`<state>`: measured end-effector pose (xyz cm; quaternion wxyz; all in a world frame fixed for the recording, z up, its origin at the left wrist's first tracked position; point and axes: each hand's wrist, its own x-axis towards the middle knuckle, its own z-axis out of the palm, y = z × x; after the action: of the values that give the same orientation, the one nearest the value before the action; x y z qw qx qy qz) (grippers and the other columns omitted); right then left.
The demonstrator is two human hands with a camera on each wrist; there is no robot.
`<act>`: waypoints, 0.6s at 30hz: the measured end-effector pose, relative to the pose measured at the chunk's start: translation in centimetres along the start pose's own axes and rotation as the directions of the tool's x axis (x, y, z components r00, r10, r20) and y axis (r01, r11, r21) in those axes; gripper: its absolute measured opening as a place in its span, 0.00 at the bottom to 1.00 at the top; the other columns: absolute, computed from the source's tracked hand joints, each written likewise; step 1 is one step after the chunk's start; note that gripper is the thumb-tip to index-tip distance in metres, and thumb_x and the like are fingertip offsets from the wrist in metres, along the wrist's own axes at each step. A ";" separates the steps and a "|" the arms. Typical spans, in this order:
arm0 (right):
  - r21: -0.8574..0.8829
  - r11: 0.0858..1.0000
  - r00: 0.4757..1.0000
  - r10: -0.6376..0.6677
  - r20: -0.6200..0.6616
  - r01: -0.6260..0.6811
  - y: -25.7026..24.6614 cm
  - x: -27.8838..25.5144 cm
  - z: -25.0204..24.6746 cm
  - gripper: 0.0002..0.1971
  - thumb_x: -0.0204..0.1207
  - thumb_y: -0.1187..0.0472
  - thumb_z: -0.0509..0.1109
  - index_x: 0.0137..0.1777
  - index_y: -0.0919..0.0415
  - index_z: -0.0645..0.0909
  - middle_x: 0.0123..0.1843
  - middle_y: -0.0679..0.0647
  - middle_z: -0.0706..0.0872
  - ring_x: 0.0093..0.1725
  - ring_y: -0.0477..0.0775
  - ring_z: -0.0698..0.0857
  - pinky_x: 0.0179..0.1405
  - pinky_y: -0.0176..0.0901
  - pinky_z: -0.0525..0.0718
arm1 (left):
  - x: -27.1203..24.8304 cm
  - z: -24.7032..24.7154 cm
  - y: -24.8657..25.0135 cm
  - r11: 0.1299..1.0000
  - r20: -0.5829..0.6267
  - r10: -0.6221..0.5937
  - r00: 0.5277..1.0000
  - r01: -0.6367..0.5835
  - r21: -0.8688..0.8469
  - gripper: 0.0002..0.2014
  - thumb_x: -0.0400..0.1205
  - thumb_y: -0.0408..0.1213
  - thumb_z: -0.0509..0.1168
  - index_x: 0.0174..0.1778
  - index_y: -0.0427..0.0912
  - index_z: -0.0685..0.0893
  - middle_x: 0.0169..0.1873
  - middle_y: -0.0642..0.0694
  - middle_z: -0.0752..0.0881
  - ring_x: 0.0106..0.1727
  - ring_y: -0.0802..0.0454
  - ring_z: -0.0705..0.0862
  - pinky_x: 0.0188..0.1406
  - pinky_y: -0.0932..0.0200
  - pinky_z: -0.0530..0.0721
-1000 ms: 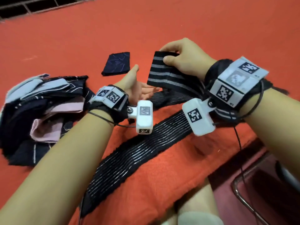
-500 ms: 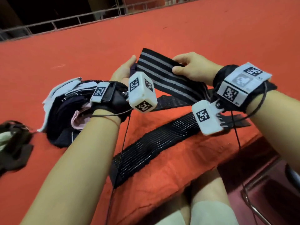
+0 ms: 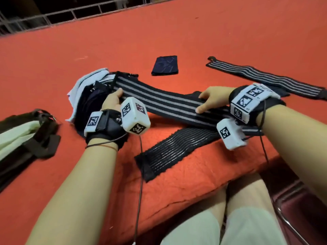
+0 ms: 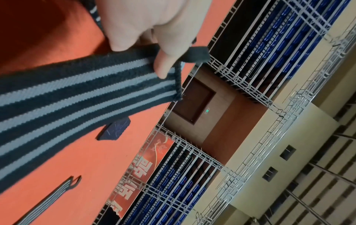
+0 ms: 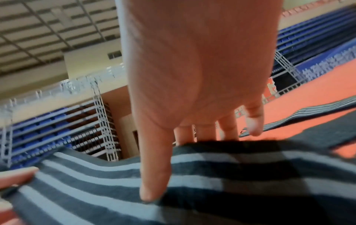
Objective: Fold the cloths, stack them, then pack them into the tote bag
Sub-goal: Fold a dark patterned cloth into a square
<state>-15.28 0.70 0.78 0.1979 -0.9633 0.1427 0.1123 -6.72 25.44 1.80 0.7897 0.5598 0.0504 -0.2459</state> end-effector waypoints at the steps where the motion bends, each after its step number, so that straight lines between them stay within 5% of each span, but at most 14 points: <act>1: -0.033 0.998 0.998 0.060 0.012 -0.059 0.8 0.2 0.2 0.26 0.71 0.49 0.75 0.65 0.63 0.80 0.59 0.57 0.85 0.57 0.56 0.82 0.56 0.43 0.75 | -0.1 -0.1 0.0 1.000 0.001 0.017 1.000 -0.017 -0.018 0.19 0.89 0.44 0.47 0.36 0.39 0.72 0.16 0.48 0.80 0.13 0.58 0.79 0.11 0.70 0.75; 4: -0.042 0.982 0.982 0.185 0.022 -0.184 3.1 0.4 0.5 0.23 0.70 0.53 0.77 0.59 0.68 0.82 0.49 0.58 0.83 0.49 0.54 0.80 0.48 0.42 0.74 | 0.9 -1.4 -0.2 0.995 -0.006 0.018 1.000 -0.018 -0.095 0.21 0.88 0.48 0.48 0.47 0.36 0.78 0.29 0.42 0.88 0.27 0.51 0.88 0.19 0.61 0.83; 7: -0.111 0.959 0.964 0.265 0.028 -0.260 5.1 0.1 0.5 0.15 0.71 0.51 0.75 0.45 0.65 0.86 0.43 0.57 0.83 0.44 0.54 0.79 0.44 0.43 0.75 | 2.9 -3.1 0.2 0.984 -0.133 0.019 0.991 -0.042 -0.175 0.21 0.87 0.49 0.53 0.66 0.38 0.77 0.58 0.41 0.84 0.59 0.46 0.85 0.46 0.48 0.85; 9: -0.161 0.944 0.953 0.300 0.051 -0.288 6.1 -0.3 0.4 0.15 0.72 0.49 0.73 0.39 0.63 0.83 0.41 0.57 0.83 0.43 0.55 0.79 0.45 0.43 0.75 | 3.8 -3.8 0.5 0.985 -0.216 0.075 0.973 -0.107 -0.139 0.14 0.86 0.46 0.56 0.60 0.42 0.80 0.66 0.43 0.81 0.66 0.46 0.82 0.56 0.47 0.84; 10: -0.151 0.944 0.951 0.305 0.057 -0.293 6.4 -0.5 0.1 0.15 0.73 0.50 0.73 0.37 0.62 0.82 0.39 0.56 0.82 0.41 0.54 0.79 0.43 0.43 0.74 | 4.0 -3.9 0.6 0.987 -0.274 0.091 0.957 -0.123 -0.104 0.09 0.86 0.44 0.56 0.51 0.45 0.79 0.69 0.44 0.79 0.68 0.48 0.80 0.53 0.53 0.86; 12: -0.031 0.960 0.960 0.278 0.012 -0.278 6.6 -0.8 -0.3 0.15 0.74 0.51 0.73 0.36 0.64 0.82 0.35 0.56 0.81 0.37 0.54 0.77 0.37 0.43 0.72 | 4.4 -4.5 0.6 0.989 -0.338 0.114 0.934 -0.141 -0.055 0.07 0.86 0.42 0.56 0.45 0.48 0.77 0.70 0.48 0.78 0.67 0.51 0.81 0.42 0.60 0.86; 16: 0.272 0.947 0.923 0.250 -0.291 -0.171 6.8 -0.1 -0.6 0.11 0.73 0.53 0.74 0.40 0.62 0.84 0.40 0.58 0.82 0.44 0.55 0.79 0.44 0.40 0.72 | 5.4 -5.7 0.4 0.974 -0.365 0.204 0.908 -0.225 -0.017 0.15 0.81 0.40 0.66 0.62 0.42 0.79 0.53 0.47 0.88 0.46 0.51 0.89 0.37 0.49 0.89; 18: 0.289 0.939 0.908 0.277 -0.315 -0.186 7.1 0.2 -0.2 0.09 0.73 0.54 0.74 0.40 0.59 0.82 0.42 0.58 0.84 0.46 0.54 0.80 0.46 0.40 0.73 | 4.7 -4.6 0.1 0.970 -0.301 0.241 0.923 -0.223 0.091 0.10 0.81 0.35 0.65 0.57 0.42 0.77 0.42 0.47 0.87 0.35 0.57 0.87 0.29 0.60 0.86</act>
<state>-17.34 -5.72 -1.58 0.2753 -0.9105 0.3030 -0.0576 -1.63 28.03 -1.48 0.7798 0.6150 0.1001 -0.0612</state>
